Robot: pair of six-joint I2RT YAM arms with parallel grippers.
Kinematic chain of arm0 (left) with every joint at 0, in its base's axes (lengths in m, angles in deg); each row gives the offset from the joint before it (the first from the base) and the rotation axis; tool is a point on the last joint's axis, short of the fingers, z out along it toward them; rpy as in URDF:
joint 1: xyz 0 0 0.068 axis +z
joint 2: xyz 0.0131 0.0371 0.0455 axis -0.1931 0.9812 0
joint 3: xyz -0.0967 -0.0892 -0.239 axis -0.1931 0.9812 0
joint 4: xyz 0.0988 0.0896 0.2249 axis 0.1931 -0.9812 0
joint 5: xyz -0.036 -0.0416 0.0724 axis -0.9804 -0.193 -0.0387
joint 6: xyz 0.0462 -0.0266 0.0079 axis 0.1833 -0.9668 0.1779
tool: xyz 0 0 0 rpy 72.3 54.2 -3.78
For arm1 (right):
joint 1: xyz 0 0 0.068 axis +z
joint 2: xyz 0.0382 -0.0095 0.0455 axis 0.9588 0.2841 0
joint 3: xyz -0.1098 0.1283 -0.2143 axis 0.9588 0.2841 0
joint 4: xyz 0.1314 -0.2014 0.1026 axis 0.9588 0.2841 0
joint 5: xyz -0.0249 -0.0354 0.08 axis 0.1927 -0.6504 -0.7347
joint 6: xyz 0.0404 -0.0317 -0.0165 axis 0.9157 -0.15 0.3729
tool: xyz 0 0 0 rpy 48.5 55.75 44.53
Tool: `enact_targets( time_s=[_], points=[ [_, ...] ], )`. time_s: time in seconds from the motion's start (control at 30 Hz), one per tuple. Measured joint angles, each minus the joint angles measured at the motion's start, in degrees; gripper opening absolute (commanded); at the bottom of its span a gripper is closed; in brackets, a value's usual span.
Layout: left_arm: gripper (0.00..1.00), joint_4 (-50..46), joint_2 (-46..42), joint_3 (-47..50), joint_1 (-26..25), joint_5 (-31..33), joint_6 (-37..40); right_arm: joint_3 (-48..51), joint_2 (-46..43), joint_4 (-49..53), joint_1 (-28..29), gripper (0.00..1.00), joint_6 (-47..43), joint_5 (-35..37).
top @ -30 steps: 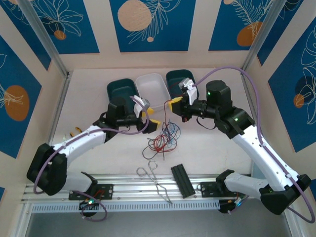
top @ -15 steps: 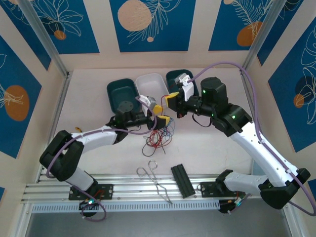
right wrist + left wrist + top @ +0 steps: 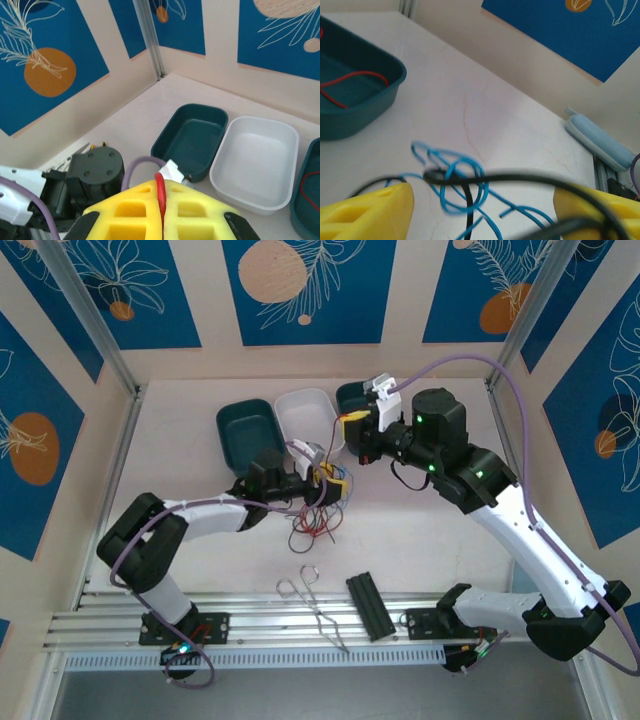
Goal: Untangle the cables
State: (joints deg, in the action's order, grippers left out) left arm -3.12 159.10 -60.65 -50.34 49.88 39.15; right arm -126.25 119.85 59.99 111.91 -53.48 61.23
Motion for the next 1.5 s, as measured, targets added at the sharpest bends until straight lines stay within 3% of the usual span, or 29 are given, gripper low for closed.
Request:
enact_targets(
  time_s=[0.5,1.23,1.3,1.37,1.43,1.5],
  points=[
    [0.69,-2.8,4.4,0.0,-0.1,1.6,0.0,-11.6,0.7,-1.0,0.0,0.00,-0.7,5.8],
    [0.20,-6.6,5.9,2.2,-0.3,3.6,0.7,-25.4,5.3,3.8,-0.9,0.00,-3.7,13.8],
    [0.21,-6.8,5.6,2.6,-0.3,4.1,0.7,-26.2,5.4,4.9,-1.2,0.00,-3.9,14.5],
    [0.36,-6.9,5.2,3.0,-0.3,4.7,0.7,-27.6,5.7,6.1,-1.6,0.00,-4.2,15.2],
    [0.42,-6.9,4.7,3.3,-0.3,4.9,0.7,-28.5,5.9,7.1,-2.0,0.00,-4.3,15.8],
    [0.43,-6.9,4.1,3.6,-0.3,4.9,0.7,-29.0,5.8,8.0,-2.4,0.00,-4.5,16.3]
  ],
)
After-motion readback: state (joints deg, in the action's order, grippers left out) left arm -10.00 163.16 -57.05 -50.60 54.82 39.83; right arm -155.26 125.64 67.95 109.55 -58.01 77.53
